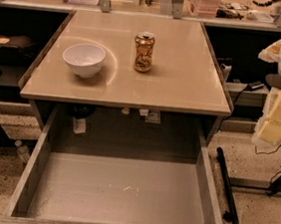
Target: Place orange can into top drawer
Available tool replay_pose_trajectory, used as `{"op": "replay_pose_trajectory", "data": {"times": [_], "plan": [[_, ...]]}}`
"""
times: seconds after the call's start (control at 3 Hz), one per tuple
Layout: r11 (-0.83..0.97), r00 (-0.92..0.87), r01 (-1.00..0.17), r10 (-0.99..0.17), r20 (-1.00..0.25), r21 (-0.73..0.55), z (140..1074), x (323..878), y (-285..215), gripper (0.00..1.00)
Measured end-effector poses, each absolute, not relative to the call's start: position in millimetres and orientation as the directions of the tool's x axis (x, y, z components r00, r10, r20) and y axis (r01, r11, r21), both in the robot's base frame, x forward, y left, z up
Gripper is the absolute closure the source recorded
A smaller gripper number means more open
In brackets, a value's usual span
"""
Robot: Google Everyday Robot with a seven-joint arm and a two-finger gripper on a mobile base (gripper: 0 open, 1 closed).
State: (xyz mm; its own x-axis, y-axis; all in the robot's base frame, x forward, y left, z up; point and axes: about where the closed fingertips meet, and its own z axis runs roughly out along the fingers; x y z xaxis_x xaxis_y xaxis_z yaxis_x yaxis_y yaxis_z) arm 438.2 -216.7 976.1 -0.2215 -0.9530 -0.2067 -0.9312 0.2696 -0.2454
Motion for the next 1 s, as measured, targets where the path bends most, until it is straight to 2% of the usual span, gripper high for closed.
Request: {"op": "replay_pose_trajectory", "data": {"times": [0.33,1.0], "plan": [[0.268,-0.216,-0.930,-0.952,-0.216,-0.253,977.6,442.3,-215.0,0.00],[0.239,-0.075,-0.917,-0.890,-0.450,-0.321,988.2,525.7,-174.2,0.00]]}}
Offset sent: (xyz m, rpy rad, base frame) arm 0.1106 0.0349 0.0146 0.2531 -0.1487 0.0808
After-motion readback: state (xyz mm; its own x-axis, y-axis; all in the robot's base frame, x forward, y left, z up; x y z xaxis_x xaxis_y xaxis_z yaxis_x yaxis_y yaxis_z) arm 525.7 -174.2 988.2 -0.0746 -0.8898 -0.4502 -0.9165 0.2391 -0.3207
